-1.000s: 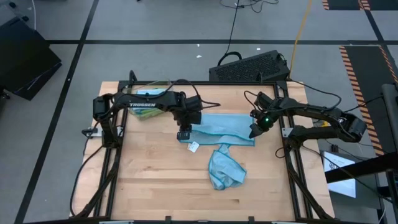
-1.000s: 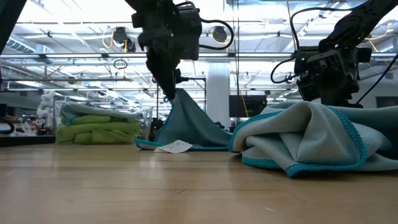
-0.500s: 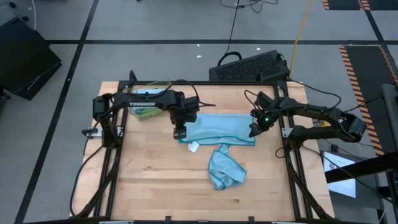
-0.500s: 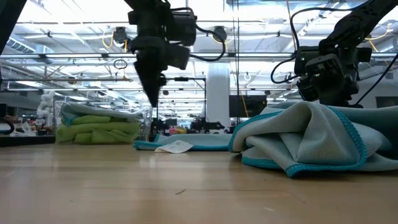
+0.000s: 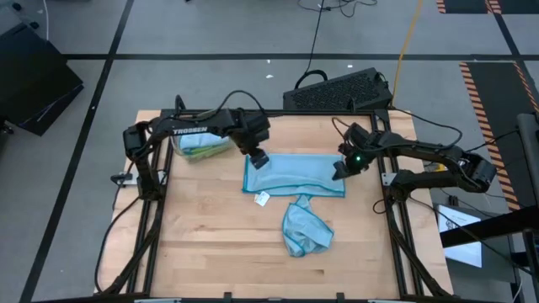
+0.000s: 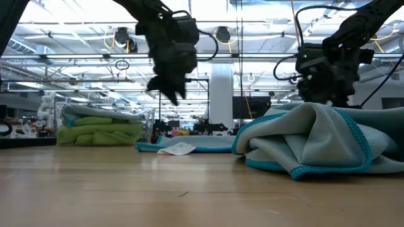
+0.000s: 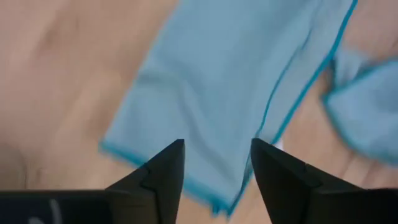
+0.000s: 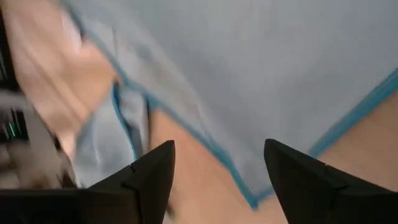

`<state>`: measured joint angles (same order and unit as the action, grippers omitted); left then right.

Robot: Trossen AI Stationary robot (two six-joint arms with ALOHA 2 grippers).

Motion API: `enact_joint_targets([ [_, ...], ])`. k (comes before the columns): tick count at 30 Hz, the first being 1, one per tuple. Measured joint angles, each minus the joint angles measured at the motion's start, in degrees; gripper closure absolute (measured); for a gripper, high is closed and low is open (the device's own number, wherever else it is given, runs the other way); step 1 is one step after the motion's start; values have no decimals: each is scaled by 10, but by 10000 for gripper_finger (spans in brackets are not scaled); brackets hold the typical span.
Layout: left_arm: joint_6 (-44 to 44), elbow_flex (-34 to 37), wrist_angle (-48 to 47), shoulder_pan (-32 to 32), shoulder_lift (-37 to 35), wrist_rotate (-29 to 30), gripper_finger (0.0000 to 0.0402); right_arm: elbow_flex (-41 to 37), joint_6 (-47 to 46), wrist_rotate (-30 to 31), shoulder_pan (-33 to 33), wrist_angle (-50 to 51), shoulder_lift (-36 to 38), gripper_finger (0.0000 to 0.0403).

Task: Fold microfiber towels
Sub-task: Fold the left blue microfiber cloth

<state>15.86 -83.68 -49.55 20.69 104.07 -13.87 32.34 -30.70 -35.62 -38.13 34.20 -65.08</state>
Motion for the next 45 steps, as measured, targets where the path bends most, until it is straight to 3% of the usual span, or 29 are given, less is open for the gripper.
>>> enact_joint_targets([
  [6, 18, 36, 139, -14, 16, 58, 256, 39, -71, 13, 19, -108, -1, 167],
  [11, 81, 95, 165, -4, 17, 129, 291, 45, -85, 38, 56, -130, -40, 194],
  [20, 55, 217, 258, -9, 17, 62, 342, 45, -15, 61, 111, -147, -138, 260],
  [31, -46, 222, 279, -36, 21, 108, 397, 43, 30, 104, 115, -146, -159, 275],
  [39, -80, 219, 286, -44, 50, 120, 380, 10, 2, 93, 127, -148, -169, 275],
  [45, -90, 220, 249, -42, 31, 177, 398, -10, -36, 66, 143, -143, -157, 275],
])
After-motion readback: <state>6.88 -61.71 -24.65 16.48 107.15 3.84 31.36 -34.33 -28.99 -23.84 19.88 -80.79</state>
